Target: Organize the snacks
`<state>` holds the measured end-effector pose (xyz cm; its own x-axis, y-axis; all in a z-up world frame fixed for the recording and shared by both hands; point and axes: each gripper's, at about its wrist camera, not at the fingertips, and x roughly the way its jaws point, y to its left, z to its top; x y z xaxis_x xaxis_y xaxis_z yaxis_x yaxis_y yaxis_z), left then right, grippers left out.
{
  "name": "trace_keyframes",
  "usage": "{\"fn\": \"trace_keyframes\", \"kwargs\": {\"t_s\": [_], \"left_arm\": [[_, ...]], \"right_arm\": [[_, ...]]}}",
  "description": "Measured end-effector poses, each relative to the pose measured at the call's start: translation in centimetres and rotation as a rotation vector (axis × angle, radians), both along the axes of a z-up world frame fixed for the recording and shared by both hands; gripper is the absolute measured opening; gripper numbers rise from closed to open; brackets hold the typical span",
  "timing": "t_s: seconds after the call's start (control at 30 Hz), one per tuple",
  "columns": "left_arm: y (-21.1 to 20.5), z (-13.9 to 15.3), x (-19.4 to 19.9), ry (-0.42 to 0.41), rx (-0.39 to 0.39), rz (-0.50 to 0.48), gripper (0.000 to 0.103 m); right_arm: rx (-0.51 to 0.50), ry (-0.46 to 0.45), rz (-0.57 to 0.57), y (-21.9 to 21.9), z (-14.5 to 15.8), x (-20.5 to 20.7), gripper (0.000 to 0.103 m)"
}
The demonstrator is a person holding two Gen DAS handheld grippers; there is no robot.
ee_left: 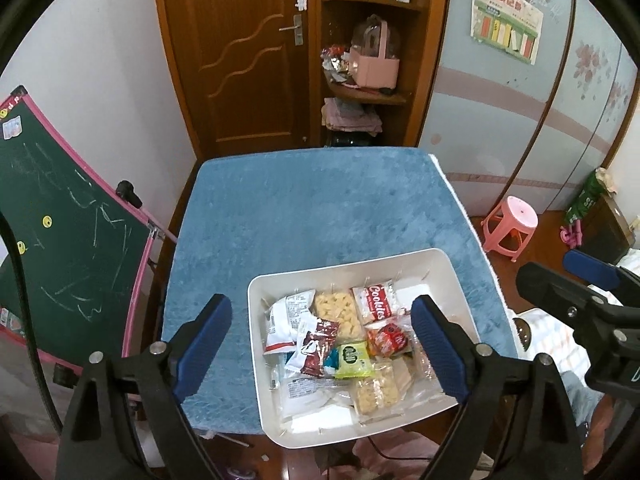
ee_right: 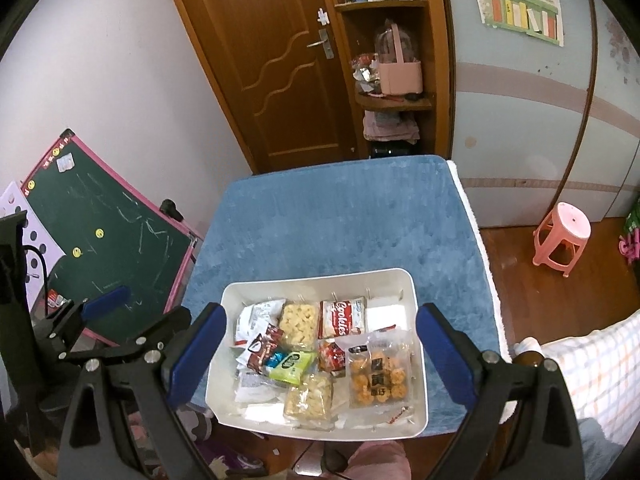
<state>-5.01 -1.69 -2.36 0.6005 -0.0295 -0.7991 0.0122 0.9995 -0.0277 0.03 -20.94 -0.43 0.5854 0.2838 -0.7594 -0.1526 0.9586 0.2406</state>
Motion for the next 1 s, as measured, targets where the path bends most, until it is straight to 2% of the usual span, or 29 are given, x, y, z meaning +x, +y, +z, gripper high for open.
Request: {"fn": "trace_keyframes", "kwargs": {"t_s": [0.33, 1.0], "left_arm": [[-0.8, 0.3, -0.2, 0.009, -0.011, -0.011, 0.092], [-1.3, -0.2, 0.3, 0.026, -0.006, -0.006, 0.092]], "right_arm": [[-0.051, -0.057, -0.024, 0.5, 0.3, -0.8, 0.097], [-0.049, -0.058, -0.019, 0.5, 0.0, -0.2, 0.097]]}}
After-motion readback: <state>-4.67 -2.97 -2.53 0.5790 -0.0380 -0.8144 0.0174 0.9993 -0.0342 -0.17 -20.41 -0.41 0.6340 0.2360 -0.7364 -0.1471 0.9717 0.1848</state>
